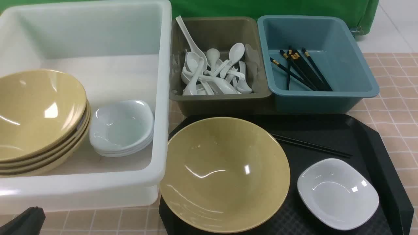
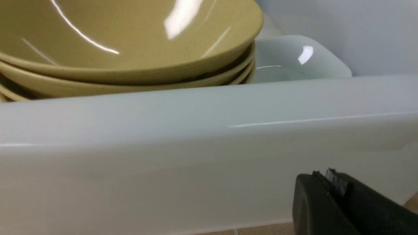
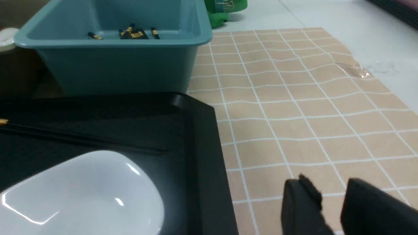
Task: On brown table put chopsticks spoon bowls plates into blue grey white boxes.
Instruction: 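Grasp the large bowl on the tray by its rim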
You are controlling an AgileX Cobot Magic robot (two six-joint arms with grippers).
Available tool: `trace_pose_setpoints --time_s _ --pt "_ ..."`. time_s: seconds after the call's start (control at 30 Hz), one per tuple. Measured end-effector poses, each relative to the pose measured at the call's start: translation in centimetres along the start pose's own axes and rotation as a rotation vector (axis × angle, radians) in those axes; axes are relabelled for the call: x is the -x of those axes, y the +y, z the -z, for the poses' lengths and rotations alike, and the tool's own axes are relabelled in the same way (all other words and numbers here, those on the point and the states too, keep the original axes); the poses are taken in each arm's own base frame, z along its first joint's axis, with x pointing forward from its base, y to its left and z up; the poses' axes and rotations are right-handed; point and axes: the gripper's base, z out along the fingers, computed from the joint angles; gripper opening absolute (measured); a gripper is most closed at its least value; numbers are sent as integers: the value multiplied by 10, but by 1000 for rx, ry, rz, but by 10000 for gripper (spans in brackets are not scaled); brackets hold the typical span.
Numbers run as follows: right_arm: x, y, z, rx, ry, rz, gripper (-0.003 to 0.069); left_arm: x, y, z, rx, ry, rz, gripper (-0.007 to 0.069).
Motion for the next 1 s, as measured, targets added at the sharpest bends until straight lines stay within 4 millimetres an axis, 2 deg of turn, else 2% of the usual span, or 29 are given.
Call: trace_pose_setpoints --time_s 1.0 --pt "0 0 0 0 0 0 237 2 0 0 3 -27 0 1"
